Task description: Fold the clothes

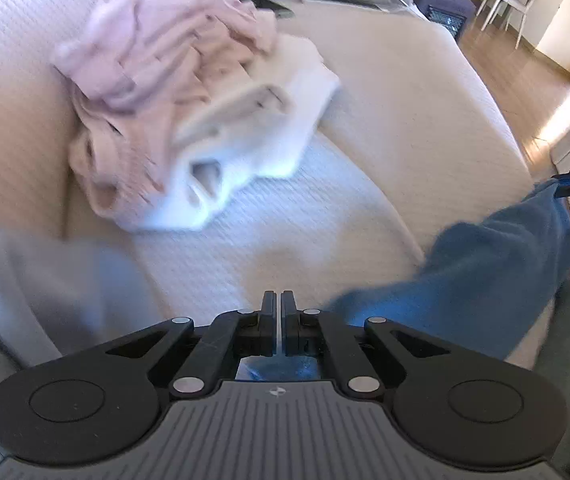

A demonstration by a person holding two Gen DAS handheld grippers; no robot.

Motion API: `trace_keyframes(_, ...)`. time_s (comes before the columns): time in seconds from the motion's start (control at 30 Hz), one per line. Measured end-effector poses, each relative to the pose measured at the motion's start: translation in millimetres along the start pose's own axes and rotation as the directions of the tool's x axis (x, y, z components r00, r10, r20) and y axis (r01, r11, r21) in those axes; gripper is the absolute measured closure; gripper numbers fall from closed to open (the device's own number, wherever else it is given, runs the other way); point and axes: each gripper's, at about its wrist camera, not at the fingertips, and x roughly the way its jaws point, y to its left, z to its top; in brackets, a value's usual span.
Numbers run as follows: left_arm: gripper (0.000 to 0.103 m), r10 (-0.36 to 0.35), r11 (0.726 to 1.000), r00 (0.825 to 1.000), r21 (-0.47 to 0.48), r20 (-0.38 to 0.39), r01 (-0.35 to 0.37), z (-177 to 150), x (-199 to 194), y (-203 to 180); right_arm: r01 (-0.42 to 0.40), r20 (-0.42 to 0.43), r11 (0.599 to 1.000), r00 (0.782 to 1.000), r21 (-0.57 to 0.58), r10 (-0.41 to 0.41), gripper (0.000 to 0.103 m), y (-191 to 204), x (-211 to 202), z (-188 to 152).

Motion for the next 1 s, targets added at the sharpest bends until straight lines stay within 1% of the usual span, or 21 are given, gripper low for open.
trace_keyframes(0.07,0.100,-0.029,1.000,1.000,-0.012,-0.006,0.029,-3,2,0,0.018,-0.013,1.000,1.000,-0.009,-0.018,0.095,-4,7,5)
trace_keyframes(0.13,0.095,-0.060,0.998,0.998,-0.026,-0.012,0.060,-7,5,0,0.027,-0.042,1.000,0.999,-0.008,-0.027,0.095,-5,20,10)
trace_keyframes(0.17,0.077,-0.076,0.997,0.997,-0.033,-0.015,0.075,-9,6,0,0.025,-0.056,1.000,0.998,-0.004,-0.025,0.094,-6,26,10)
trace_keyframes(0.2,0.051,-0.091,0.995,0.996,-0.040,-0.018,0.091,-11,7,-1,0.018,-0.064,1.000,0.998,0.003,-0.018,0.093,-8,31,11)
trace_keyframes(0.23,0.040,-0.107,0.993,0.994,-0.047,-0.021,0.106,-13,8,-1,0.014,-0.069,1.000,0.998,0.008,-0.014,0.090,-8,34,11)
trace_keyframes(0.27,0.027,-0.123,0.991,0.992,-0.054,-0.024,0.121,-15,9,-1,0.013,-0.073,1.000,0.997,0.012,-0.012,0.089,-8,37,10)
trace_keyframes(0.33,0.026,-0.124,0.990,0.991,-0.073,-0.044,0.121,-21,16,2,0.021,-0.070,1.000,0.997,0.022,-0.019,0.083,-9,38,11)
trace_keyframes(0.4,0.025,-0.134,0.986,0.989,-0.105,-0.066,0.127,-28,24,7,0.021,-0.051,0.999,0.999,0.044,-0.019,0.082,-12,33,11)
trace_keyframes(0.47,0.024,-0.157,0.978,0.984,-0.152,-0.088,0.142,-33,36,14,0.023,-0.012,0.996,1.000,0.082,-0.022,0.081,-15,20,9)
trace_keyframes(0.5,0.023,-0.176,0.972,0.980,-0.173,-0.091,0.159,-37,41,17,0.026,0.002,0.994,1.000,0.104,-0.026,0.078,-16,14,8)
trace_keyframes(0.57,0.024,-0.220,0.958,0.972,-0.207,-0.085,0.198,-44,47,19,0.015,0.026,0.987,0.999,0.158,-0.019,0.078,-18,0,2)
trace_keyframes(0.63,0.033,-0.261,0.946,0.963,-0.218,-0.068,0.241,-48,50,16,-0.022,0.059,0.978,0.998,0.208,0.010,0.078,-14,-14,-3)
trace_keyframes(0.67,0.056,-0.278,0.942,0.959,-0.214,-0.058,0.260,-50,49,14,-0.046,0.081,0.973,0.996,0.226,0.028,0.078,-9,-20,-4)
trace_keyframes(0.7,0.083,-0.287,0.938,0.956,-0.217,-0.055,0.269,-51,49,12,-0.069,0.103,0.968,0.994,0.242,0.045,0.078,-3,-25,-4)
trace_keyframes(0.73,0.090,-0.295,0.935,0.954,-0.221,-0.052,0.277,-52,50,11,-0.097,0.126,0.963,0.990,0.253,0.066,0.078,4,-28,-2)
trace_keyframes(0.8,0.091,-0.296,0.930,0.954,-0.245,-0.050,0.275,-54,50,10,-0.159,0.178,0.958,0.977,0.238,0.118,0.078,25,-33,6)
trace_keyframes(0.87,0.092,-0.277,0.935,0.960,-0.243,-0.049,0.258,-57,49,10,-0.219,0.219,0.958,0.960,0.188,0.176,0.078,51,-32,21)
trace_keyframes(0.9,0.092,-0.271,0.939,0.962,-0.233,-0.041,0.254,-57,47,8,-0.252,0.234,0.953,0.949,0.169,0.210,0.078,64,-30,30)
trace_keyframes(0.93,0.092,-0.264,0.942,0.964,-0.222,-0.033,0.250,-56,44,7,-0.300,0.245,0.942,0.934,0.149,0.259,0.078,79,-26,41)
trace_keyframes(1.0,0.092,-0.245,0.949,0.970,-0.206,-0.010,0.237,-52,38,7,-0.359,0.259,0.928,0.909,0.098,0.325,0.078,107,-15,61)
